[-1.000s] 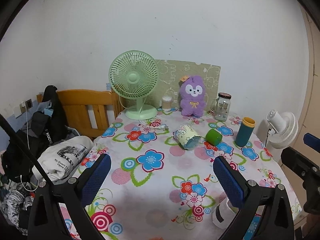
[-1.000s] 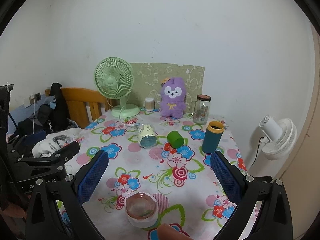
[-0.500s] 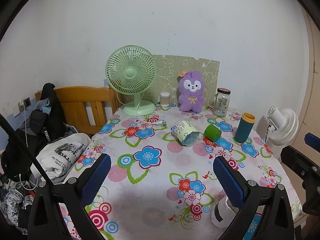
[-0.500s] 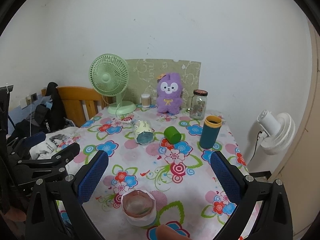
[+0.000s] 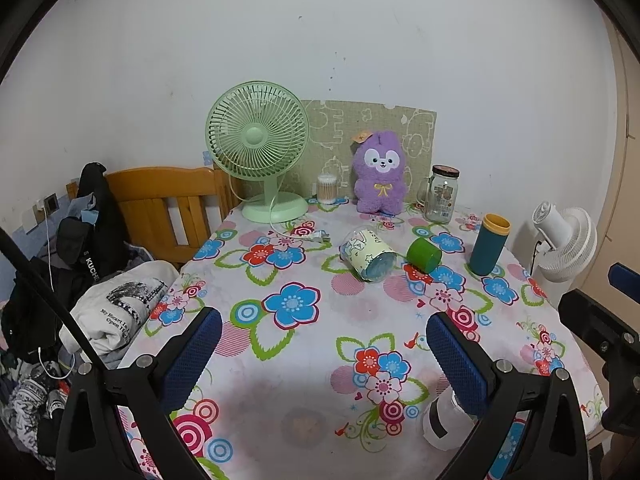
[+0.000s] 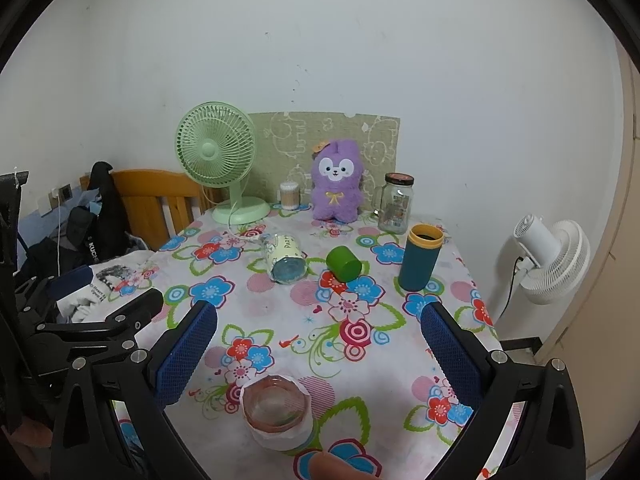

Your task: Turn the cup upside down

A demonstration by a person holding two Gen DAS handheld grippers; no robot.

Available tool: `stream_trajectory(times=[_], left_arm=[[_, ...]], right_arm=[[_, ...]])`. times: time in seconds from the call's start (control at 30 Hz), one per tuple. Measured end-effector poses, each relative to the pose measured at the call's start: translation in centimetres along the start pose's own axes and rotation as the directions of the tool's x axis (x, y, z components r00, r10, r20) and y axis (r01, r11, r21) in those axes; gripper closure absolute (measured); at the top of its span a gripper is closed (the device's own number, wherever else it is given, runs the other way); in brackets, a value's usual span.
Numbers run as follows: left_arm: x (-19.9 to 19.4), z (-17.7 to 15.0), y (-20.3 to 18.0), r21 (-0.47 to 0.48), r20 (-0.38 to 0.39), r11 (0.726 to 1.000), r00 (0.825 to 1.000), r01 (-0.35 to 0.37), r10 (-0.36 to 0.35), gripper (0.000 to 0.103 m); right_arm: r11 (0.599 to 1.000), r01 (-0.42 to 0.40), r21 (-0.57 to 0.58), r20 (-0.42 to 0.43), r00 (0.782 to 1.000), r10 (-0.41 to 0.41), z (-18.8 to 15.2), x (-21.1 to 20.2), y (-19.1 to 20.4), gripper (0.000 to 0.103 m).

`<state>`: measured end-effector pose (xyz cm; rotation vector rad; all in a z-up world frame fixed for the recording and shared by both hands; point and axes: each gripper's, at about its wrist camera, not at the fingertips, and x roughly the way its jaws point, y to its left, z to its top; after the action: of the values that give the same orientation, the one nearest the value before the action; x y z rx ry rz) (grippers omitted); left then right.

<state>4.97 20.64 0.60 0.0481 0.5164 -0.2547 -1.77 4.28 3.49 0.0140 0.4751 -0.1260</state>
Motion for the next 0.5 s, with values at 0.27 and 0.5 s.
stream_trajectory(times=[0.27, 0.5], left_arm=[[0.17, -0.08, -0.16, 0.003, -0.002, 1.0, 1.0, -0.004, 0.004, 0.0], [0.21, -0.08, -0.31, 0.004, 0.001, 1.0, 1.0, -0.001, 0.001, 0.0]], right_arm=[[1.0, 0.003, 0.003, -0.004, 1.0, -0.003, -0.13, 0.2, -0.12, 0.0], [1.0, 0.004, 0.003, -0.004, 1.0, -0.004, -0.13, 0.21, -0.13, 0.0]])
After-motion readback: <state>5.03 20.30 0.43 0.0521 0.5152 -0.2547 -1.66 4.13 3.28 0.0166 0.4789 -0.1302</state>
